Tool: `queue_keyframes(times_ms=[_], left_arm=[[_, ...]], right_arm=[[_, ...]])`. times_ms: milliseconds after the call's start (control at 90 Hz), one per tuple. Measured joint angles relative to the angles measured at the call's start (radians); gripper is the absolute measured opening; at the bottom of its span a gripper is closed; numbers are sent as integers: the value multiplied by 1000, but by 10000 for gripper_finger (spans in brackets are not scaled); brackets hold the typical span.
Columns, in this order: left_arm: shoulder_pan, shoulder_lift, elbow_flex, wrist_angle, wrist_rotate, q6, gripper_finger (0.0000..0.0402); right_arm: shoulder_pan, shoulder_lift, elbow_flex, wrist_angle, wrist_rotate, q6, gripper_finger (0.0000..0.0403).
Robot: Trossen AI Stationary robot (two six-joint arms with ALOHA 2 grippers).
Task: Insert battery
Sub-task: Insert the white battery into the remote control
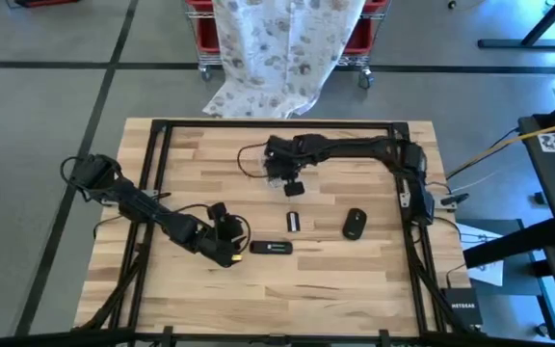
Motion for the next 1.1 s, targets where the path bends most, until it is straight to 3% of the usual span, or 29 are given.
queue_keyframes(times_ms=[189, 378, 511, 667, 778, 1100], left_arm=[[-1, 0, 0, -1, 0, -15, 206], [-16, 0, 0, -2, -1, -32, 206], [-39, 0, 0, -3, -8, -49, 206], [-70, 0, 0, -1, -40, -65, 206], [-83, 0, 0, 0, -64, -68, 206], [-87, 0, 0, 18, -75, -44, 206]], right_arm=[[49, -112, -2, -90, -20, 73, 1], [193, -152, -32, -127, -228, 207, 0], [309, -154, -139, 36, -323, 312, 0], [415, -154, -291, 357, -288, 531, 0], [458, -150, -359, 553, -201, 662, 5], [525, -126, -443, 624, -6, 753, 2]])
